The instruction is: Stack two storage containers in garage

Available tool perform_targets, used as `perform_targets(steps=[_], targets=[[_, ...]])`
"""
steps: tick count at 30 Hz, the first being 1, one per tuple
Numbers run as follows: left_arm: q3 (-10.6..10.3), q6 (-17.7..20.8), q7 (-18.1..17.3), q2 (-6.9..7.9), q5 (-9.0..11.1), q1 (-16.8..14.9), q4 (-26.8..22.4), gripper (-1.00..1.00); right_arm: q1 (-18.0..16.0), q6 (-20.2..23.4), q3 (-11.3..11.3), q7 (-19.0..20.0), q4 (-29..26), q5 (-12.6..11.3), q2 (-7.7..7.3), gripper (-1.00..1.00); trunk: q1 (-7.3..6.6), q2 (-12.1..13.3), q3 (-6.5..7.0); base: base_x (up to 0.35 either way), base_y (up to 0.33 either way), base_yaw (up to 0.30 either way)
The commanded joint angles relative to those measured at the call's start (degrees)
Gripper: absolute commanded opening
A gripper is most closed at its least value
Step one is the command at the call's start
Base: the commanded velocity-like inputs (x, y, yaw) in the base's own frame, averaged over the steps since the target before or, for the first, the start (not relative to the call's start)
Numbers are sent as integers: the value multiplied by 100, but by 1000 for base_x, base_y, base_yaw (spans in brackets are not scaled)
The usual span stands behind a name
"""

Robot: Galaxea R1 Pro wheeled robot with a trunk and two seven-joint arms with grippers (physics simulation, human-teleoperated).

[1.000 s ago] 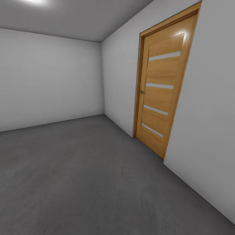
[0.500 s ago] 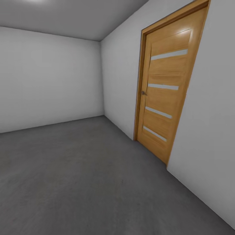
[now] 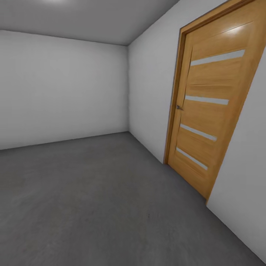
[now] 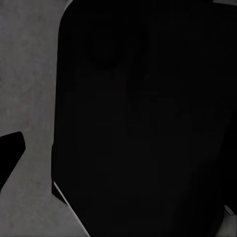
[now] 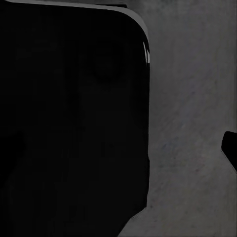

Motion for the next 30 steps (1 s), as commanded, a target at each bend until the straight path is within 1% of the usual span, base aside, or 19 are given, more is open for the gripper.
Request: perform_targets(steps=[1, 14, 17, 18, 30], targets=[[10, -6, -7, -1, 51, 2, -7, 100, 0, -24, 48, -14, 4, -52, 2, 100, 4, -1, -3, 323, 0, 45], [38, -6, -7, -2, 75, 3, -7, 100, 0, -16, 44, -17, 4, -56, -12, 100, 4, -1, -3, 323, 0, 9], [51, -85, -7, -1, 87, 2, -4, 100, 0, -16, 45, -18, 4, -62, -23, 100, 4, -1, -3, 323, 0, 0], [64, -195, -7, 0, 102, 2, 0, 100, 0, -15, 47, -15, 4, -63, -25, 100, 4, -1, -3, 323, 0, 0], [56, -243, -7, -1, 99, 4, 1, 100, 0, -15, 48, -23, 4, -55, -8, 100, 4, -1, -3, 323, 0, 0]])
